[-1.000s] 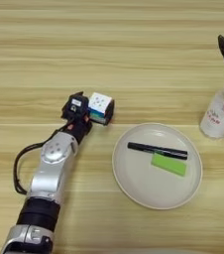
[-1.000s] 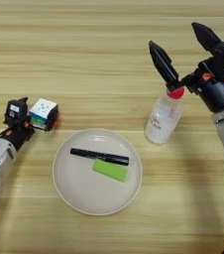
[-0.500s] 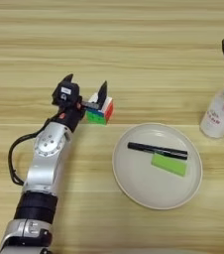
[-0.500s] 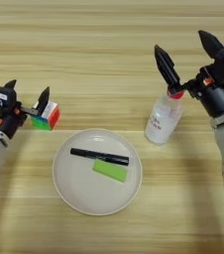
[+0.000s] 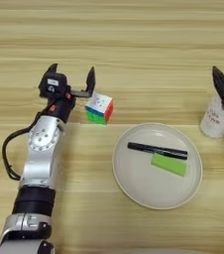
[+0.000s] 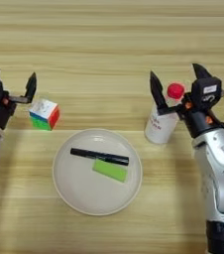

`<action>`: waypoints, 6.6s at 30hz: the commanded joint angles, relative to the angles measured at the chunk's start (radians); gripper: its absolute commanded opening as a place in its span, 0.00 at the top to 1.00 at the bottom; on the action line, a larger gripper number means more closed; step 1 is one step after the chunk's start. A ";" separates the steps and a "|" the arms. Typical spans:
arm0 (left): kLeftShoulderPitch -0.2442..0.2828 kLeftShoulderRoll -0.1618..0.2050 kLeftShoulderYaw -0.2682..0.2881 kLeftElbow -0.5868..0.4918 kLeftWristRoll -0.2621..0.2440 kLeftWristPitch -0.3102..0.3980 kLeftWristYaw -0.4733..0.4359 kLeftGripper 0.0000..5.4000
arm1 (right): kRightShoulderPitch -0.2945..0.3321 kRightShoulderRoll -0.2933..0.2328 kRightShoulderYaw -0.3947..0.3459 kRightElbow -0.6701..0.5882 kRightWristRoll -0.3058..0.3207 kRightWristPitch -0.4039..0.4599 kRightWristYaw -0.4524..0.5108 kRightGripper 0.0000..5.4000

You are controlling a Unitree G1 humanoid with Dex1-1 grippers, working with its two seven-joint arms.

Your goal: Move the objects on the table

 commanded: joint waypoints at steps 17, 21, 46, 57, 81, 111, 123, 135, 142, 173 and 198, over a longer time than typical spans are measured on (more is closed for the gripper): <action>-0.037 0.025 0.026 0.019 0.003 -0.032 0.014 0.01 | 0.055 0.048 0.034 0.115 -0.047 -0.009 -0.017 0.00; -0.039 0.028 0.029 0.017 0.001 -0.032 0.013 0.00 | 0.066 0.053 0.042 0.133 -0.054 -0.012 -0.017 0.07; -0.045 0.026 0.026 0.015 0.002 -0.034 0.017 0.00 | 0.067 0.042 0.051 0.186 -0.069 -0.011 -0.011 0.41; -0.046 0.021 0.020 0.013 0.006 -0.037 0.022 0.00 | 0.010 0.014 0.039 0.154 -0.061 0.011 0.000 0.41; -0.024 0.013 0.016 -0.010 0.010 -0.036 0.025 0.00 | -0.195 0.069 0.173 0.172 -0.104 0.062 0.003 0.42; -0.018 0.011 0.016 -0.027 0.011 -0.031 0.029 0.00 | -0.217 0.170 0.225 0.355 -0.144 -0.023 0.001 0.42; -0.021 0.013 0.016 -0.027 0.011 -0.029 0.027 0.00 | -0.181 0.186 0.241 0.348 -0.162 -0.041 -0.005 0.42; -0.022 0.013 0.015 -0.023 0.012 -0.031 0.027 0.00 | -0.175 0.187 0.236 0.348 -0.161 -0.037 -0.007 0.12; -0.024 0.015 0.016 -0.020 0.012 -0.032 0.024 0.00 | -0.179 0.185 0.233 0.350 -0.159 -0.036 -0.007 0.00; -0.028 0.015 0.016 -0.012 0.015 -0.033 0.024 0.00 | -0.169 0.158 0.215 0.117 -0.166 -0.034 -0.007 0.00; 0.062 0.003 -0.065 -0.095 -0.018 0.130 -0.082 0.00 | 0.011 -0.066 0.170 -0.228 0.117 0.143 0.265 0.00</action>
